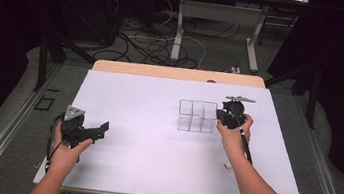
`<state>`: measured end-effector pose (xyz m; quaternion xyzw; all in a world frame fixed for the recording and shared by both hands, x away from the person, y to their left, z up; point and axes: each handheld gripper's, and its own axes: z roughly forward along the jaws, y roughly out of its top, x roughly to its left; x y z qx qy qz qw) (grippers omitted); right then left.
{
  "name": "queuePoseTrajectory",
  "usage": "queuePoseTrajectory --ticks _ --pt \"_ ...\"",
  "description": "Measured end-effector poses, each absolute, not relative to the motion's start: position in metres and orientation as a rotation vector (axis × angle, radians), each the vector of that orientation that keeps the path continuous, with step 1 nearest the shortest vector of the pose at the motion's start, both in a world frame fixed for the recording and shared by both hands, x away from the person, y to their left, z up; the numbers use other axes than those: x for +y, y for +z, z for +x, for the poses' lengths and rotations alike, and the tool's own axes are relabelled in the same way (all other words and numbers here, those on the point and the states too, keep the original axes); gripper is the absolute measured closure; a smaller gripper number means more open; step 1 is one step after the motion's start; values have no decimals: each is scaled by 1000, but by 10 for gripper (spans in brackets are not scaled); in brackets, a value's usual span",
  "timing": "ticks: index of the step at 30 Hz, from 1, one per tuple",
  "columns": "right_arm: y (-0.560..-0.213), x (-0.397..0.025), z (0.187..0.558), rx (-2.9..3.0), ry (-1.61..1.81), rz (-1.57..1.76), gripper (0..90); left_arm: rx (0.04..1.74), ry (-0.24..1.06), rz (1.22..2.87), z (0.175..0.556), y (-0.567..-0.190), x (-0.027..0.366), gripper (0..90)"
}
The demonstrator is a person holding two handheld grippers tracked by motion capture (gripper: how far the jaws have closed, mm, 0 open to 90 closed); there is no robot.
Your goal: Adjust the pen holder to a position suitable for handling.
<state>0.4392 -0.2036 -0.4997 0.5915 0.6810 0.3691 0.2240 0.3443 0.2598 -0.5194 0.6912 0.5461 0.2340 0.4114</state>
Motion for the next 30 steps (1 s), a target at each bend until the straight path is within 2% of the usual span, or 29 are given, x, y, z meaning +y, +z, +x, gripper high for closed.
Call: queuePoseTrajectory --ticks 20,30 --pt "-501 -150 433 1967 1059 1548 900 1373 587 1744 345 -520 259 7" --pt "-502 -143 431 1983 1074 1547 900 1375 585 1749 345 -521 258 6"
